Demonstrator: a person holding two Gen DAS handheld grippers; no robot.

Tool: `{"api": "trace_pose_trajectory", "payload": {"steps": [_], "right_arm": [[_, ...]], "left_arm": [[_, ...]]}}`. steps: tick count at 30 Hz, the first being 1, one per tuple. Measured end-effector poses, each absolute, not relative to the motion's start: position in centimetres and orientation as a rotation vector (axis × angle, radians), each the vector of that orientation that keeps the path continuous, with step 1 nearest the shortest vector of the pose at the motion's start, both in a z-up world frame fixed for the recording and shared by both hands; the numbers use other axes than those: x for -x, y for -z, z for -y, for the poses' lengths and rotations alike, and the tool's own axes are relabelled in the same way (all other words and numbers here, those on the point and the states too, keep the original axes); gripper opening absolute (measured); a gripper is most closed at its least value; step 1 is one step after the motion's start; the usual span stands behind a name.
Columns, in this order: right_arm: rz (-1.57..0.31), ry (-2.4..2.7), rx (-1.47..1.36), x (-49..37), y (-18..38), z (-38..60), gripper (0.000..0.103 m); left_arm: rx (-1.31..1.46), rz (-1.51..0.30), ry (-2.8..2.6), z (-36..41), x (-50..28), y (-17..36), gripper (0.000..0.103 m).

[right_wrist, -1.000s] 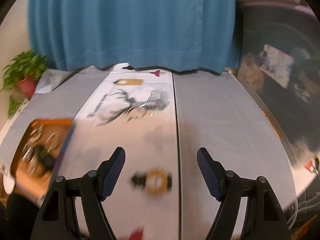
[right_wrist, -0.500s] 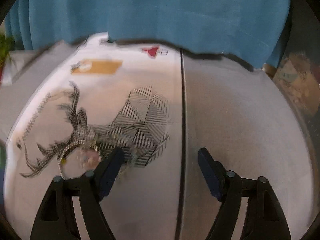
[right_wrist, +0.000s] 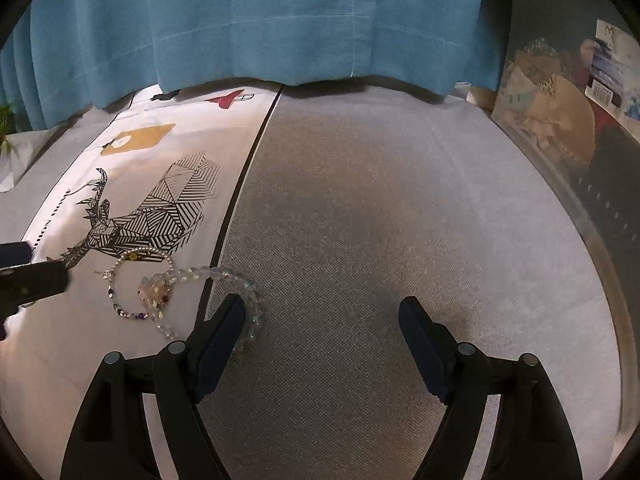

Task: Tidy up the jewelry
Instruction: 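Move both open tools to the bracelets lying on the deer-print runner, then grasp the silver chain bracelet with the left tool while the right tool grasps the clear bead bracelet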

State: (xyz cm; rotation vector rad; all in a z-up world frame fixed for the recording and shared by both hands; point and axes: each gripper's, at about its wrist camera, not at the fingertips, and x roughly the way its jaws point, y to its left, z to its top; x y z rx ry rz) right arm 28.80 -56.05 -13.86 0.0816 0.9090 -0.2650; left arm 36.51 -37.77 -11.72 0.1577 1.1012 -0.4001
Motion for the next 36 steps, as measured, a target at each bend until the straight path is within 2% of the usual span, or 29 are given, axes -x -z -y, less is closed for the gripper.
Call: {"api": "trace_pose_trajectory", "payload": {"steps": [3,6,8,9,10,11,12,17,24,36], "right_arm": [[-0.909,0.263,-0.085,-28.7,13.9,56.0,0.08],[-0.911,0.256,-0.101,-28.7,14.0,56.1,0.08],[-0.911,0.246,-0.101,-28.6,14.0,56.1,0.075],[-0.9,0.212,-0.096,-28.7,13.9,55.8,0.057],[-0.891,0.179,-0.076,-28.7,13.7,55.3,0.029],[-0.885,0.135,-0.046,-28.9,13.6,54.4,0.014],[-0.886,0.123,-0.013,-29.0,13.6,53.6,0.008],[-0.91,0.106,-0.085,-27.5,13.0,53.2,0.007],[-0.807,0.173,-0.08,-21.6,7.7,52.7,0.007],[-0.735,0.147,-0.053,-11.0,0.2,46.3,0.008]], "left_arm": [[-0.181,-1.116,0.415,39.4,-37.6,12.6,0.087],[-0.227,-1.126,0.423,40.8,-38.2,13.7,0.071],[-0.281,-1.086,0.466,41.9,-37.2,13.5,0.055],[-0.282,-1.078,0.5,42.2,-36.8,13.3,0.031],[-0.291,-1.081,0.538,42.6,-36.4,13.1,0.002],[-0.28,-1.109,0.575,42.9,-36.3,13.0,0.002],[-0.246,-1.142,0.604,42.8,-36.3,12.9,0.001],[-0.185,-1.137,0.633,40.4,-34.8,10.9,0.001],[-0.101,-1.062,0.674,35.9,-30.3,5.4,0.001],[-0.133,-0.924,0.672,27.6,-17.4,-3.0,0.001]]}}
